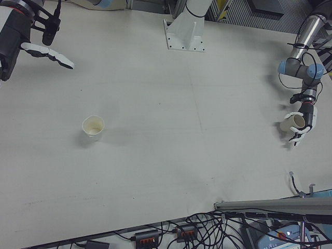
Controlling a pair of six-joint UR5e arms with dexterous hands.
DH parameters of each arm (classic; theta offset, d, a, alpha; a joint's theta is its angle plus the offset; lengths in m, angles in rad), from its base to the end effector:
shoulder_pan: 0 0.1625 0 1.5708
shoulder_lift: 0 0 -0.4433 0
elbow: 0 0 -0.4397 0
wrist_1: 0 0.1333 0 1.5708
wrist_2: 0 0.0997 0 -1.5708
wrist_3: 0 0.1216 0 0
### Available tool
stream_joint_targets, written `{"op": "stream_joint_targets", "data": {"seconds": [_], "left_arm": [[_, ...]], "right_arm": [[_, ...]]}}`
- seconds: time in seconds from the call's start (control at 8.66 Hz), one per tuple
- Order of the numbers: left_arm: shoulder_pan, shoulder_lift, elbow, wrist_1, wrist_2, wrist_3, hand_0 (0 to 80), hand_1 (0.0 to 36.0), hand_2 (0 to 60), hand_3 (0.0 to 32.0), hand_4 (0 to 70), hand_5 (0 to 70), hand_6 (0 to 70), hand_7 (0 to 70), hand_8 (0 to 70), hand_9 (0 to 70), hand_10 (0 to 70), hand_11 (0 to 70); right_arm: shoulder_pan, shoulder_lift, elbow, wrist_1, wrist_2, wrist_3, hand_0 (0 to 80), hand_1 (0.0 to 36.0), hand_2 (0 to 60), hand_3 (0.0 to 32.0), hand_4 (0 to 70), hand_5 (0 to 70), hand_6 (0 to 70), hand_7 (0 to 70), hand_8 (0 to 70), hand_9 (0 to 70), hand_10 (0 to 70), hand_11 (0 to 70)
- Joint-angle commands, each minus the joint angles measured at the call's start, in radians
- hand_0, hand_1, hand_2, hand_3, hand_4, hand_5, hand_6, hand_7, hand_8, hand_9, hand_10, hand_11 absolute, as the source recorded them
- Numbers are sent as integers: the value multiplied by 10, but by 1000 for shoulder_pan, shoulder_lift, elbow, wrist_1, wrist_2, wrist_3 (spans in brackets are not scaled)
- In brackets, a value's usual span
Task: Pour water
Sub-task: 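Lift the beige cup off the table with the left hand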
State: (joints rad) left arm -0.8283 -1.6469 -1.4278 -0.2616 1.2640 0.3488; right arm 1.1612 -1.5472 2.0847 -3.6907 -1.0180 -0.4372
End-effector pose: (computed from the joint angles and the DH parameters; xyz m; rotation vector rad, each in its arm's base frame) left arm 0.2841 -0.5610 0.7093 -0.1494 2.1177 -1.6489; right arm -0.0145 -0.5284 0.4814 0.5991 -1.9839 2.0695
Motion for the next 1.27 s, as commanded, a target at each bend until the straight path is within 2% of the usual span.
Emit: {"op": "stream_joint_targets", "data": {"seconds": [0.0,0.23,0.46,0.69,0.81,0.92,1.04,1.15], "left_arm": [[-31,9,-49,18,0,4,612,360,600,0,585,700,185,269,84,122,125,212],[-54,10,-100,50,2,2,627,360,600,0,572,700,176,262,77,112,118,202],[-87,13,-166,116,3,-33,634,360,600,0,567,700,172,256,74,106,113,196],[-118,13,-222,165,35,-44,620,360,600,0,563,700,169,250,70,100,110,191],[-129,16,-239,176,41,-44,623,360,600,0,561,700,167,245,68,97,110,190],[-130,41,-270,185,51,-47,617,360,600,0,549,700,163,240,64,91,107,185],[-137,70,-302,188,64,-47,623,360,600,0,534,700,157,223,57,78,101,177],[-164,81,-319,191,64,-47,633,360,600,0,534,700,149,202,52,68,98,173]], "right_arm": [[-1,1,0,0,1,0,458,137,146,0,47,0,9,16,0,16,0,0],[-3,-2,-68,30,2,9,458,136,150,0,50,0,12,23,0,17,0,0],[-5,-5,-242,203,-2,14,440,125,155,0,41,0,8,20,3,28,4,19],[-55,-4,-293,244,-2,15,442,127,162,0,47,0,17,37,0,23,13,32],[-117,-14,-352,333,1,17,436,120,157,0,56,13,22,45,2,27,19,40],[-136,-20,-424,415,2,15,444,119,119,0,36,0,0,0,0,11,21,43],[-156,-17,-461,429,10,11,445,121,106,0,0,0,0,0,0,8,14,35],[-187,-5,-485,429,18,6,445,120,97,0,0,0,0,0,0,0,10,29]]}}
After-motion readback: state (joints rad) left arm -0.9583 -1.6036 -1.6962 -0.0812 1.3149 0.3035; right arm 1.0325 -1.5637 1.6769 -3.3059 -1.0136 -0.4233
